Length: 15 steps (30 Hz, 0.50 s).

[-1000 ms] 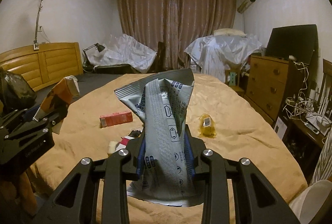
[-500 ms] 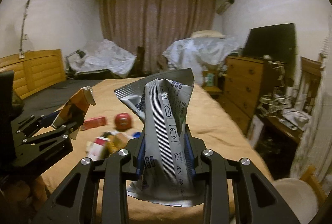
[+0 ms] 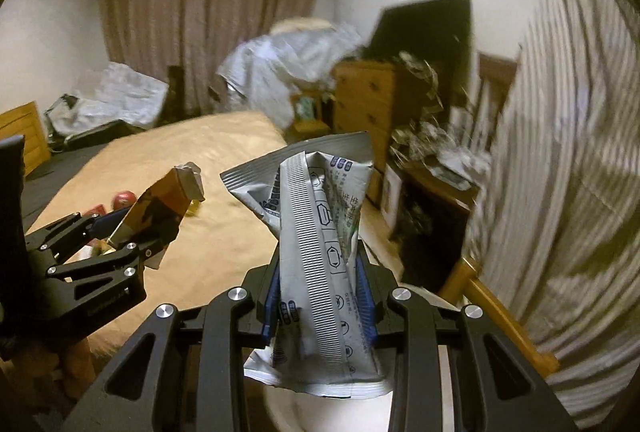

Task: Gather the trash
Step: 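Carry cup and wrapper to the white bucket and open both tools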

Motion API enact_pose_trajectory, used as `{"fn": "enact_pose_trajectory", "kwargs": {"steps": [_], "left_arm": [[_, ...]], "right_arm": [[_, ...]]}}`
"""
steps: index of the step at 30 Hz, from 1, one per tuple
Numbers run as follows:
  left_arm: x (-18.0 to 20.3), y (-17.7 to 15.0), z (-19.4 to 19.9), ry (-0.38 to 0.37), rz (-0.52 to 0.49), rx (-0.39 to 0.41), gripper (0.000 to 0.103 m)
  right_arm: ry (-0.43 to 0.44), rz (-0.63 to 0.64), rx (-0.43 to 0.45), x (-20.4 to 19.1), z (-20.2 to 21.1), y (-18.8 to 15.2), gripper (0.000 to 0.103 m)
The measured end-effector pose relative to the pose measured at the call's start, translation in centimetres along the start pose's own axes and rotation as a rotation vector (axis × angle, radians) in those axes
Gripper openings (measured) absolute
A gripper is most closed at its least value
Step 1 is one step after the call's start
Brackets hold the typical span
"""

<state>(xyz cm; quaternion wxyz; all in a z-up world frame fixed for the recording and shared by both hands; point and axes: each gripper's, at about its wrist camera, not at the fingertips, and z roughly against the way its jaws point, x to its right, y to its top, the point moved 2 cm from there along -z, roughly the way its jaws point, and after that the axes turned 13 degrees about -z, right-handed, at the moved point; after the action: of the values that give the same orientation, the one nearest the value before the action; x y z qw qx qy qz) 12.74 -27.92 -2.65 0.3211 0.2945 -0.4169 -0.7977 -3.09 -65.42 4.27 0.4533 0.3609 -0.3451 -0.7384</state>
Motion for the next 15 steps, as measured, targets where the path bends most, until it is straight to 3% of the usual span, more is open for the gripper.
{"fn": "enact_pose_trajectory", "kwargs": {"steps": [6, 10, 13, 15], "left_arm": [[5.2, 0.4, -4.1, -0.198, -0.031, -0.112, 0.05], [7.5, -0.8, -7.1, -0.298, -0.047, -0.218, 0.05], [8.4, -1.8, -8.9, -0.331, -0.062, -0.278, 0.05], [8.6, -2.2, -9.7, -0.331, -0.069, -0.3, 0.05]], "right_arm": [[-0.038, -0.085, -0.196, 8.4, -4.2, -0.3, 0.033], [-0.048, -0.123, -0.303, 10.9, -7.7, -1.9, 0.033], [-0.042, -0.151, -0.354, 12.7, -9.3, -3.0, 0.034], [-0.042, -0.162, -0.366, 11.4, -9.9, -4.0, 0.034]]}}
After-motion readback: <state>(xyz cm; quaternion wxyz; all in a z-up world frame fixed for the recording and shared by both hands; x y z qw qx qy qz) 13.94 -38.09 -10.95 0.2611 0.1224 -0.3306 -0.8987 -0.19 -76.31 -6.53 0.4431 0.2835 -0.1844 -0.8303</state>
